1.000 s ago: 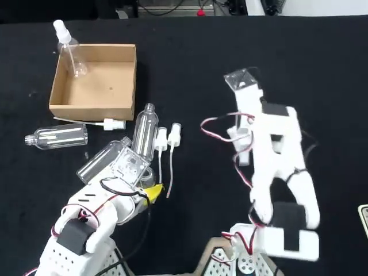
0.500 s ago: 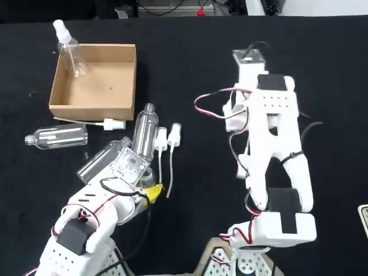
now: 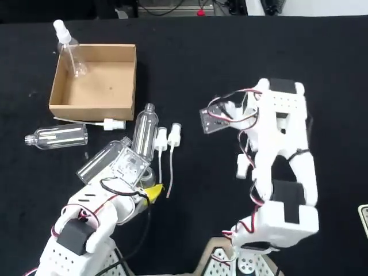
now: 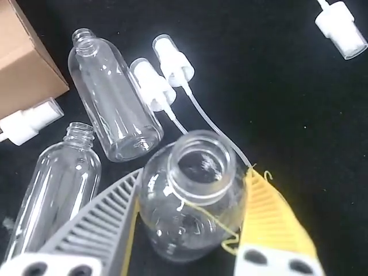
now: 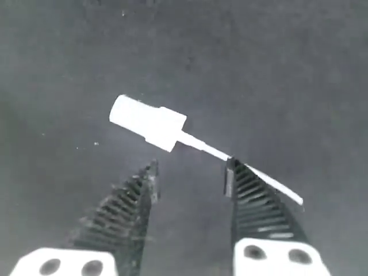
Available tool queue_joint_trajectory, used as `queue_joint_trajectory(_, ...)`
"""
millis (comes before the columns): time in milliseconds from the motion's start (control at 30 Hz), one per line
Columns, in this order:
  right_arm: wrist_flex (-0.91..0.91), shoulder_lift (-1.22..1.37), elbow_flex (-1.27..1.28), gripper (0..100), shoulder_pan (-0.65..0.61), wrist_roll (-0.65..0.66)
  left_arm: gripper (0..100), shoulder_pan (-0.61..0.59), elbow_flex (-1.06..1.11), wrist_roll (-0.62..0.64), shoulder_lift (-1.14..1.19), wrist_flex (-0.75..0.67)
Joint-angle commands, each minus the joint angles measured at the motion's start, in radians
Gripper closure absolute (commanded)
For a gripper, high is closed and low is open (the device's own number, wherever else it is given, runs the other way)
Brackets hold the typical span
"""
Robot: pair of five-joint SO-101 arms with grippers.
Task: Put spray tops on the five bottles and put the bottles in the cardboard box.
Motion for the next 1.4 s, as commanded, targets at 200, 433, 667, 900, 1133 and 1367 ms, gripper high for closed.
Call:
queue_joint_trajectory(200,-0.163,0.010,0.076,82.1,0.031,0.172,78,-0.012,-0.019,0.011,-0.006,0.003)
queue_joint_trajectory(433,-0.342,0.013,0.228,82.2,0.035,0.175,78,-0.012,-0.018,0.011,-0.006,0.003)
queue_joint_trajectory(667,-0.443,-0.036,0.361,82.2,0.037,0.169,78,-0.012,-0.016,0.011,-0.006,-0.002)
queue_joint_trajectory(900,-0.439,-0.180,0.375,82.2,0.068,0.173,78,-0.012,-0.018,0.011,-0.006,0.002)
queue_joint_trajectory(1133,-0.265,-0.311,0.366,82.1,0.040,0.173,78,-0.012,-0.018,0.011,-0.006,0.003)
queue_joint_trajectory(1367,-0.242,-0.311,0.372,79.4,0.063,0.176,78,-0.012,-0.018,0.011,-0.006,0.003)
